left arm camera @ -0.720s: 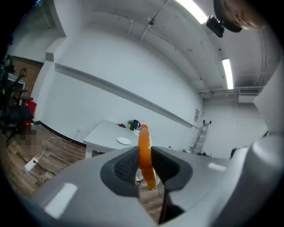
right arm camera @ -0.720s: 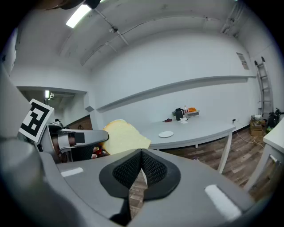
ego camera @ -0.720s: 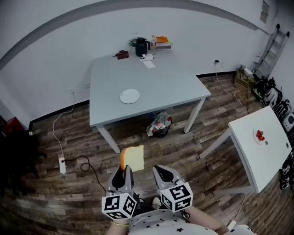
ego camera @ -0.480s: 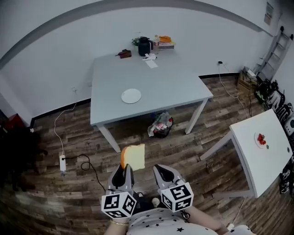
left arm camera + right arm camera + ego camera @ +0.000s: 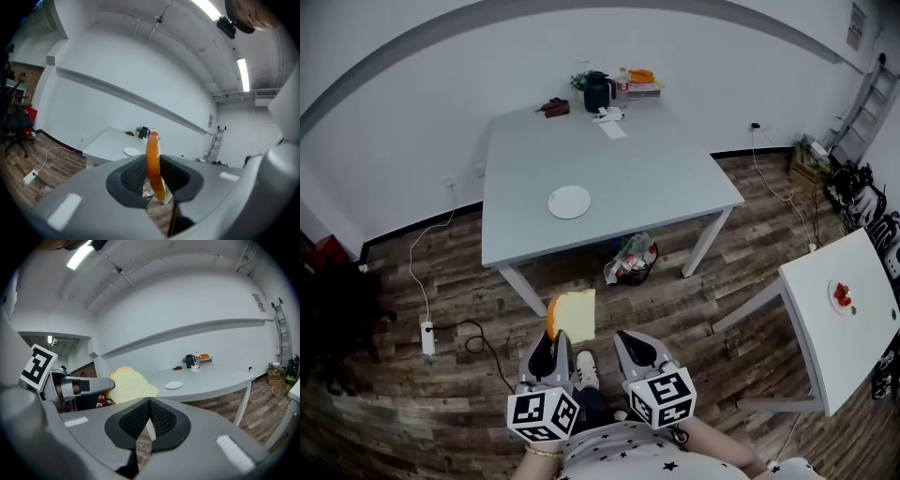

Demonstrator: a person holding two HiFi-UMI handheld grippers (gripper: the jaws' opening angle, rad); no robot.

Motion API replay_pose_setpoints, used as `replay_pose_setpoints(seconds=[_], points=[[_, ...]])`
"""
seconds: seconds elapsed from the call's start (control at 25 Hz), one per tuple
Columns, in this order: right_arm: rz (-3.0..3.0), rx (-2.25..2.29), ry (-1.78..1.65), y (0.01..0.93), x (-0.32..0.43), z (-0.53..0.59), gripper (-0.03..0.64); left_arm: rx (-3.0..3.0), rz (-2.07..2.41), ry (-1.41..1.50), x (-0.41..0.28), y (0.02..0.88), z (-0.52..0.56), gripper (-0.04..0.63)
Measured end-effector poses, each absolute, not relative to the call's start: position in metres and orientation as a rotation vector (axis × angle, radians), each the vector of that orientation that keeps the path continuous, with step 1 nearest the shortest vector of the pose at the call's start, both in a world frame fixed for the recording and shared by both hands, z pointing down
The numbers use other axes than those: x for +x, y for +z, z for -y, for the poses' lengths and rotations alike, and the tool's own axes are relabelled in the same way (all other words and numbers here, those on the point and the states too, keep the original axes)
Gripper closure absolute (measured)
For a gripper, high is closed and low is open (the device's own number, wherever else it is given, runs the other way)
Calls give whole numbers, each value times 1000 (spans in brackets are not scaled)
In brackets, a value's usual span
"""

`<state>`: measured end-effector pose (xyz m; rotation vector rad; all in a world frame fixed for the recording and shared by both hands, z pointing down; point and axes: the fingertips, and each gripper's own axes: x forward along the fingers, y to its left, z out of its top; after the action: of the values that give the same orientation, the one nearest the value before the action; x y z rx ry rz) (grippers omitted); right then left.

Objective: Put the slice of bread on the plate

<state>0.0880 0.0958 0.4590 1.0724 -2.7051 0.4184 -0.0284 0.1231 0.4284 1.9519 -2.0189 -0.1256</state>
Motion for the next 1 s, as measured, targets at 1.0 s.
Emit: replay_pose_setpoints(seconds=[1.0], points=[[2655, 1147, 407, 449, -68, 155, 620, 2023, 1912, -59, -168, 432, 134, 506]])
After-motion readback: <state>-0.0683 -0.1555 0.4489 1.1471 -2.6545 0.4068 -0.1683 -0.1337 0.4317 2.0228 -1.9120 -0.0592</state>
